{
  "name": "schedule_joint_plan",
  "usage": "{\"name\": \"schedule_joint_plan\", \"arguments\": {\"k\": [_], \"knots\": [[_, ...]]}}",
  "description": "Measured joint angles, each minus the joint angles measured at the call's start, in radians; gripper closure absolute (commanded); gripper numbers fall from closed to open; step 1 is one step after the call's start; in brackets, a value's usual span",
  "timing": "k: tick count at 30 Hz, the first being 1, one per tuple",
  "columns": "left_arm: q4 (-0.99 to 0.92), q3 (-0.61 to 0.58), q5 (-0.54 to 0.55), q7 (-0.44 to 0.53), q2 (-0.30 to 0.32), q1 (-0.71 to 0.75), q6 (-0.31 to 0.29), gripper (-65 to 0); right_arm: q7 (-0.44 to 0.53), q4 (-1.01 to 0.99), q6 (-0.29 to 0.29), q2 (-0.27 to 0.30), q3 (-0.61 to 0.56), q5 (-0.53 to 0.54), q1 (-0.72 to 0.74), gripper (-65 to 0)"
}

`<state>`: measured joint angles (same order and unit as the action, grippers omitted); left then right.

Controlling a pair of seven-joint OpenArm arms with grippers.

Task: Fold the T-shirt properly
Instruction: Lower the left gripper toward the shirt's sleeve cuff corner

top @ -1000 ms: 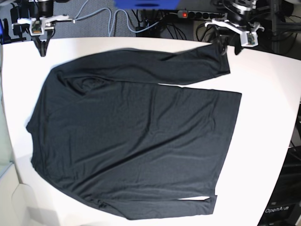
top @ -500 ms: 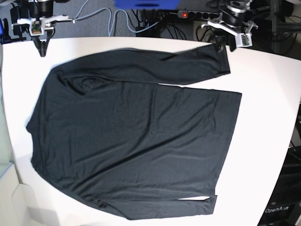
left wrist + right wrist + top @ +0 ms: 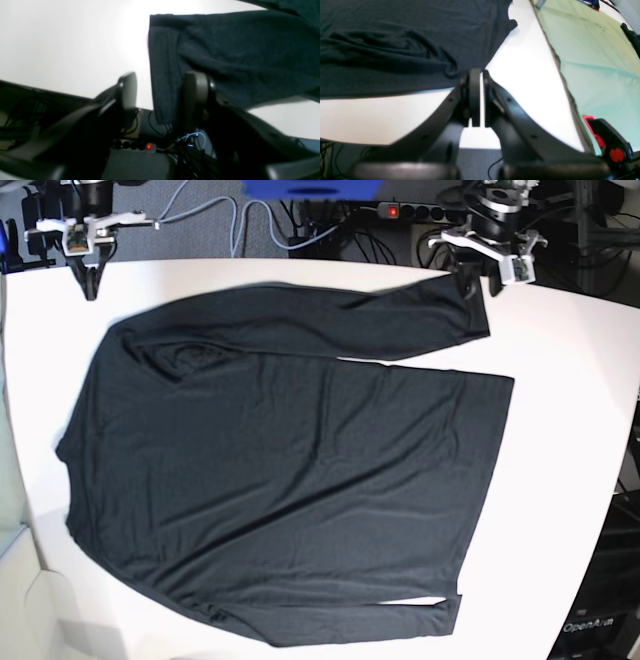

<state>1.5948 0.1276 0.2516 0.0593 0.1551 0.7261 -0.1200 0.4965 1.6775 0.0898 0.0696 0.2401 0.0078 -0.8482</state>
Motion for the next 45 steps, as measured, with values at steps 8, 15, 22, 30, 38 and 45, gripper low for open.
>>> {"name": "schedule_joint_plan", "arguments": {"k": [8, 15, 22, 30, 38, 45], "knots": [[0.002, -0.008, 0.001, -0.023, 0.0, -0.006, 0.0, -6.9, 0.0, 0.0, 0.0, 0.0, 0.0, 0.0, 0.0, -0.3], [0.024, -0.007, 0.005, -0.107, 0.0, -0.045, -0.005, -6.2, 0.0, 0.0, 0.0, 0.002, 0.0, 0.0, 0.002, -0.3], [0.087, -0.012, 0.003, -0.177, -0.022, -0.021, 0.001, -6.1, 0.0, 0.0, 0.0, -0.001, 0.0, 0.0, 0.0, -0.3], [0.141, -0.009, 0.003, -0.191, -0.021, 0.002, 0.0, -6.1, 0.0, 0.0, 0.0, -0.001, 0.0, 0.0, 0.0, -0.3], [0.204, -0.008, 0.0, -0.192, -0.016, -0.001, 0.004, -6.1, -0.021, 0.0, 0.0, 0.0, 0.0, 0.0, 0.028, -0.3], [0.305, 0.044, -0.004, -0.35, -0.022, -0.051, -0.002, -6.1, -0.087, 0.004, 0.003, 0.001, 0.0, 0.0, 0.067, -0.3]]}}
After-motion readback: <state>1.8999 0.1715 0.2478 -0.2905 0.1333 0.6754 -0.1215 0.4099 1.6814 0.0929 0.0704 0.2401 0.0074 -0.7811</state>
